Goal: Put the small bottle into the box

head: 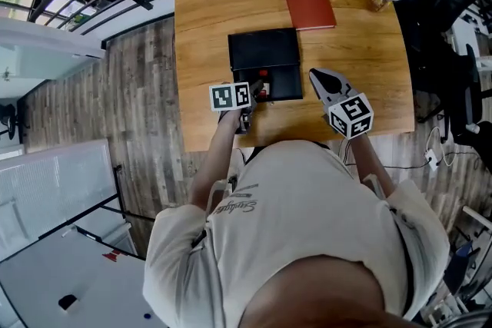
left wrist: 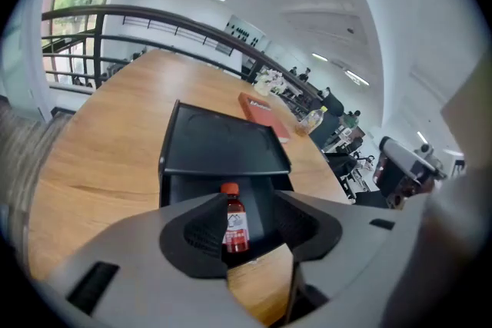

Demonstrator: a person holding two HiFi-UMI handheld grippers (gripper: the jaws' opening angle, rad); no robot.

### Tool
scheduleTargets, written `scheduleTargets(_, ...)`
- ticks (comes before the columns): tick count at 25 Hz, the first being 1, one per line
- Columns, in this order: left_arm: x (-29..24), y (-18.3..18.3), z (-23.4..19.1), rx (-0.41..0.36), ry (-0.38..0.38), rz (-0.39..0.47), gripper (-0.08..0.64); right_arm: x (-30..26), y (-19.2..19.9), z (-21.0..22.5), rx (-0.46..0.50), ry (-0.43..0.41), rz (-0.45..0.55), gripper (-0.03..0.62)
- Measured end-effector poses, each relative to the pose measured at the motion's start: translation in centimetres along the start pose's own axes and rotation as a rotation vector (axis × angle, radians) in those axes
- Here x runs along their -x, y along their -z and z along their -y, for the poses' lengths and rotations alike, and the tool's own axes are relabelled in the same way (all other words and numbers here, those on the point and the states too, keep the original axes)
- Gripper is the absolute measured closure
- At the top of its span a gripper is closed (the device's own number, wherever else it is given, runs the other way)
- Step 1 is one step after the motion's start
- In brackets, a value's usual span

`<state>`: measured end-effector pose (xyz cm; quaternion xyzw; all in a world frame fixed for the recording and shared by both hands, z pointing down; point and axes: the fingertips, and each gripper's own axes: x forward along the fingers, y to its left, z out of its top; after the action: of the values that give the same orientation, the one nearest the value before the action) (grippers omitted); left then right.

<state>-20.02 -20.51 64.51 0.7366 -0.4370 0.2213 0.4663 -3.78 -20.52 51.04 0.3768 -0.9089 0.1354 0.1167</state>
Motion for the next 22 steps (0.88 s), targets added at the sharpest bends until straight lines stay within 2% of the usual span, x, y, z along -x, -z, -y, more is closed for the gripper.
scheduleTargets(4,2.5,-2.2,2.4,-0.113,0.023,0.111,0.419,0.5,-0.6,0.2,0.01,0.01,0.006,0.597)
scheduleTargets(10,6.1,-4.6,6.5,-0.327,0.037,0.205,0.426,0.5,-1.8,0.3,0.039,0.006,0.023,0.598)
scheduleTargets(12,7.2,-5.5,7.5,-0.375,0.031,0.245,0.446,0.4,-2.5,0.1,0.047,0.003,0.036,0.597)
scheduleTargets(16,9.6,-7.1,9.2,-0.384,0.049,0.331,0.508,0.6,-4.6,-0.9,0.065,-0.018,0.075,0.597)
scheduleTargets(20,11.7,-8.2,10.6,-0.392,0.072,0.389,0.517,1.1,-6.5,-2.0,0.114,-0.032,0.106,0.597)
scheduleTargets(22,12.4,-8.5,11.4,-0.356,0.117,0.394,0.518,1.4,-7.4,-2.2,0.118,-0.033,0.124,0.597)
